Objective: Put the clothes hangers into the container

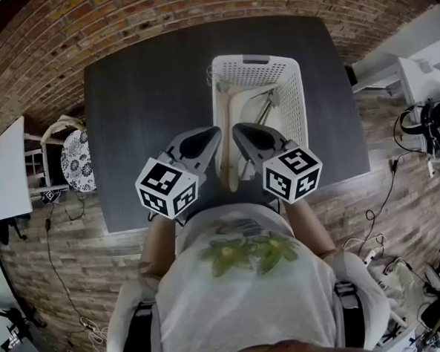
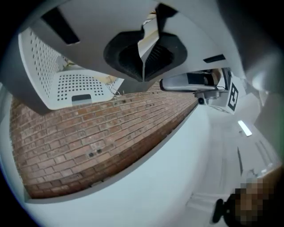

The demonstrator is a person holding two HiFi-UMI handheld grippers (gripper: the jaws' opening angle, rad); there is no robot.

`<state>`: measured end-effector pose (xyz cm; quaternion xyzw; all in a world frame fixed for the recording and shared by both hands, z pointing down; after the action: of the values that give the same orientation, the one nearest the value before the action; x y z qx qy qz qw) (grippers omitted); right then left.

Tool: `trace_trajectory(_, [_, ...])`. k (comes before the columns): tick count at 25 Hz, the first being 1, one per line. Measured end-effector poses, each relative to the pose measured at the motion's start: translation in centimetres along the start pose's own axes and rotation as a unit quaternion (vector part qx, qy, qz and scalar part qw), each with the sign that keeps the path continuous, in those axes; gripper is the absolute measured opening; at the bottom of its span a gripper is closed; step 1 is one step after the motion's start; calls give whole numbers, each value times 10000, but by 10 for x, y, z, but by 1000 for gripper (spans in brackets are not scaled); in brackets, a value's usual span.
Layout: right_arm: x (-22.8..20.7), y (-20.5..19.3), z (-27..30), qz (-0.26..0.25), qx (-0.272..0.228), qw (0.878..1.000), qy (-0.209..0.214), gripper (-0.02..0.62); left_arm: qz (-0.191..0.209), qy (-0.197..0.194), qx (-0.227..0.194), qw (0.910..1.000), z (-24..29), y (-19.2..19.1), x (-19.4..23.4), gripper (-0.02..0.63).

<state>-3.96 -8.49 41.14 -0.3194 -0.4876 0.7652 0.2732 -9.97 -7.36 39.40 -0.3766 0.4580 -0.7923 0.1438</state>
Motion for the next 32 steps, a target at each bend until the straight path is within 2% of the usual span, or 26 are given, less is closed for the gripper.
trace_trajectory(6, [19,16,-13,-1234,-229,9914,-374,37,70,-13,-44,10000,0,-2,-15,29])
trace_trajectory(10, [29,13,-17,-1530,-178,9870,-449,35,91,-29,-46,9999,0,-6,-22,29])
trace_trajectory(18, [31,4,-25,-1567,-78,9861,-556,35,113,-9,8,9999,-3,-13,-27,29])
trace_trajectory(32, [27,0,-36,-1314,-78,9898,-551,35,16,-126,45,9999,-1,-19,-37,29])
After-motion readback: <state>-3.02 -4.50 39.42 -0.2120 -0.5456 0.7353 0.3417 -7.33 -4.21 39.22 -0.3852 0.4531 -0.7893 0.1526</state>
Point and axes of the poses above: the fingertips, and each gripper's own axes: z forward along the fingers, x to its left, y out of its top, the point moved 2 cm from there along -z, backward along the fingers, and after that the axes turned 11 degrees about -z, right-handed, at the moved point
